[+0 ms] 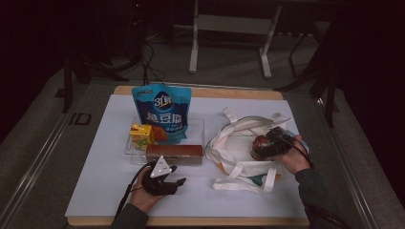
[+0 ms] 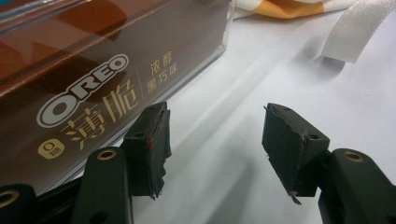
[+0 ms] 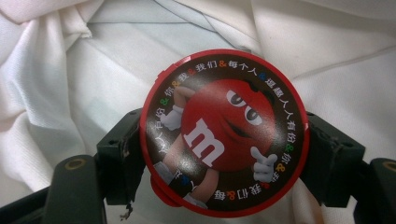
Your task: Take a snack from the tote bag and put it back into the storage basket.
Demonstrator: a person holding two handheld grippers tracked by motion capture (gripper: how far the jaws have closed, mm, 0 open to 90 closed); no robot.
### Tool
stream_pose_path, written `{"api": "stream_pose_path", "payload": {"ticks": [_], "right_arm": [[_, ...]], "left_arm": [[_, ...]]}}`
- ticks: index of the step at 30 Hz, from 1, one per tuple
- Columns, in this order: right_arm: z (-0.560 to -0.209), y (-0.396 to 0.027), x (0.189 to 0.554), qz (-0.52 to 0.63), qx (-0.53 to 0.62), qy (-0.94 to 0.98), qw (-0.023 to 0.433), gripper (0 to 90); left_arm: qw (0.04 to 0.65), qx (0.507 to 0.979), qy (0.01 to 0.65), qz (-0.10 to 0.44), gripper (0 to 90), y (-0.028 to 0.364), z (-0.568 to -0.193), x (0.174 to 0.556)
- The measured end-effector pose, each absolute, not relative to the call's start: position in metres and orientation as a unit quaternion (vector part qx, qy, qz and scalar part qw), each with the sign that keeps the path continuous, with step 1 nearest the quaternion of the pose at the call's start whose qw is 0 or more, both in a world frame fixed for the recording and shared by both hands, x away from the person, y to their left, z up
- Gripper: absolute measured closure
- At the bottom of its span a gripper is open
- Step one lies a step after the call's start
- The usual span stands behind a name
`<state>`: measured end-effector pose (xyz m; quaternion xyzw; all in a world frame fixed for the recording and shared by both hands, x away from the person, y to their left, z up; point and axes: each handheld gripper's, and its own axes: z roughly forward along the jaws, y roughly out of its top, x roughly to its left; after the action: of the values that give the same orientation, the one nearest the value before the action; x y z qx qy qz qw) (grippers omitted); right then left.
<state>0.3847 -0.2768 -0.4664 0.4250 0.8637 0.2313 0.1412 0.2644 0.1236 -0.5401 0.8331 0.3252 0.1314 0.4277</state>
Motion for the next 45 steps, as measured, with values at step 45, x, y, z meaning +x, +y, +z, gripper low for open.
{"api": "stream_pose_path", "payload": {"ticks": [45], "right_arm": [[-0.435,-0.249,0.375,0.256,0.386,0.874,0.145,25.4]], "left_arm": [[0.426,0.834,0.326,0.131,41.5,0.123,-0.540,0.265]]}}
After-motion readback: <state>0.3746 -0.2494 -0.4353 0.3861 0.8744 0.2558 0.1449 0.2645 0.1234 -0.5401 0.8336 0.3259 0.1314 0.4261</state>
